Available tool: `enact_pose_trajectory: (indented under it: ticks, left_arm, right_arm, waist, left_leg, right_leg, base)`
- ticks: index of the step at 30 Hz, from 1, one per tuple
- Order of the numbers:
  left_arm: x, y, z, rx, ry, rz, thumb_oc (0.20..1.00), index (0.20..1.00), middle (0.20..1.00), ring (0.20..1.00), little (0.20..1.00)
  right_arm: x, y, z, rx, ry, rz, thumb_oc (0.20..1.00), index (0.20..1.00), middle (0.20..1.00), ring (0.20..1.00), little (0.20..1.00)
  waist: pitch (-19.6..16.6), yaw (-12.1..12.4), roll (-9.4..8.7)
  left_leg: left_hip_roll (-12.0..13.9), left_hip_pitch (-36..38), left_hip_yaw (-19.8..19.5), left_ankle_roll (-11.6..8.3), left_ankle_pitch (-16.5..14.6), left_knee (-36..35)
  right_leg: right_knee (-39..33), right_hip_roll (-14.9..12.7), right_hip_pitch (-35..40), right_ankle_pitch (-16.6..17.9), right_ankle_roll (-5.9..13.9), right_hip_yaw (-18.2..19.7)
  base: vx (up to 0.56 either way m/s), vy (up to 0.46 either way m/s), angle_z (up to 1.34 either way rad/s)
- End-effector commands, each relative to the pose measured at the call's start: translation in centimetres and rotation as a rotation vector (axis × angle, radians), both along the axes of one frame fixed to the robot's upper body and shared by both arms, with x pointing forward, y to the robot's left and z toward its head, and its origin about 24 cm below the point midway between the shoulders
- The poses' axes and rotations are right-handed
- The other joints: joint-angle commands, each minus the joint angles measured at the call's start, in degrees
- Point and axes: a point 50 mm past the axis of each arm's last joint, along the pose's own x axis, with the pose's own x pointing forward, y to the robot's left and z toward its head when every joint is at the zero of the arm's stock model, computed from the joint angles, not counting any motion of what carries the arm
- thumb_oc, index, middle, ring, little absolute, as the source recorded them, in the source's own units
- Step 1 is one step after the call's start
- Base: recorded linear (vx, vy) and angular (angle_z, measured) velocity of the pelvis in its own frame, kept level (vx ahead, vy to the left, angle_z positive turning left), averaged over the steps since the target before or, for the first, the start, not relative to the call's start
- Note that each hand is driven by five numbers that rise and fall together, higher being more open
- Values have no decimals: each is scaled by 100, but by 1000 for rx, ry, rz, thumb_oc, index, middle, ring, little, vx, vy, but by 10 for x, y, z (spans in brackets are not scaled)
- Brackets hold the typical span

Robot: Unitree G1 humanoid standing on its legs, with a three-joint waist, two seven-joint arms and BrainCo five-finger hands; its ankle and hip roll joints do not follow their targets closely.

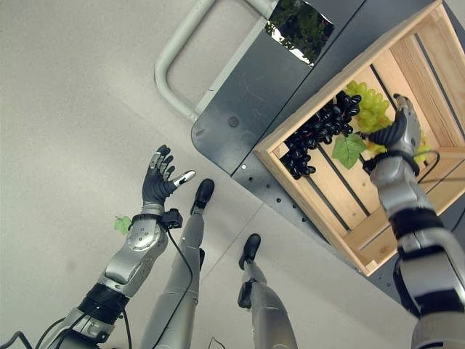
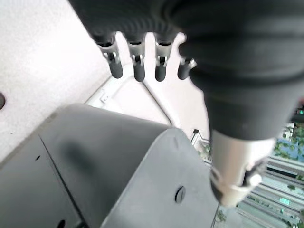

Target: Pick up the fruits from the basket on one side to the basket on the other side

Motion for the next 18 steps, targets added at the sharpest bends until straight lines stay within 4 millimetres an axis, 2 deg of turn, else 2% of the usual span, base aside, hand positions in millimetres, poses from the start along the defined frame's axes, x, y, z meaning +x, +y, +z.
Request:
enact_pose_trajectory:
  ticks: [1, 3, 10, 14, 18]
  left_arm:
    - [-8, -8, 21, 0, -127, -67, 1000, 1000, 1000, 1000, 1000]
    - [-7, -8, 26, -2, -144, -75, 1000, 1000, 1000, 1000, 1000]
    - [-6, -14, 29, 2, -156, -101, 1000, 1000, 1000, 1000, 1000]
    - [-6, -18, 32, -10, -167, -121, 1000, 1000, 1000, 1000, 1000]
    - [-2, -19, 37, -18, -179, -113, 1000, 1000, 1000, 1000, 1000]
  right_arm:
    - [-13, -29, 20, -59, 33, -90, 1000, 1000, 1000, 1000, 1000]
    - [-13, -30, 28, -69, 39, -108, 1000, 1000, 1000, 1000, 1000]
    - [-10, -33, 26, -170, 163, -165, 1000, 1000, 1000, 1000, 1000]
    - [-10, -34, 20, -107, 163, -163, 1000, 1000, 1000, 1000, 1000]
    - [-4, -25, 2, 17, 115, -88, 1000, 1000, 1000, 1000, 1000]
  waist:
    - [-74, 102, -81]
    - [-74, 122, -58]
    - [-74, 246, 21]
    - [-74, 306, 85]
    - [-74, 287, 117]
  left_leg:
    - [487, 116, 273, -589, -927, 402]
    - [464, 12, 252, -587, -875, 413]
    - [419, -32, 198, -593, -895, 404]
    - [378, -84, 185, -589, -892, 416]
    - [318, -188, 178, -559, -905, 438]
  right_leg:
    - [-83, -506, -76, 188, 415, 90]
    - [-90, -496, -132, 223, 426, 53]
    - [-130, -488, -94, 195, 434, -6]
    - [-154, -494, -87, 181, 443, -30]
    - [-146, -484, -162, 174, 445, 13]
  base:
    - [23, -34, 12]
    - [9, -11, 16]
    - [2, -1, 2]
    - [10, 0, 2]
    - [9, 18, 3]
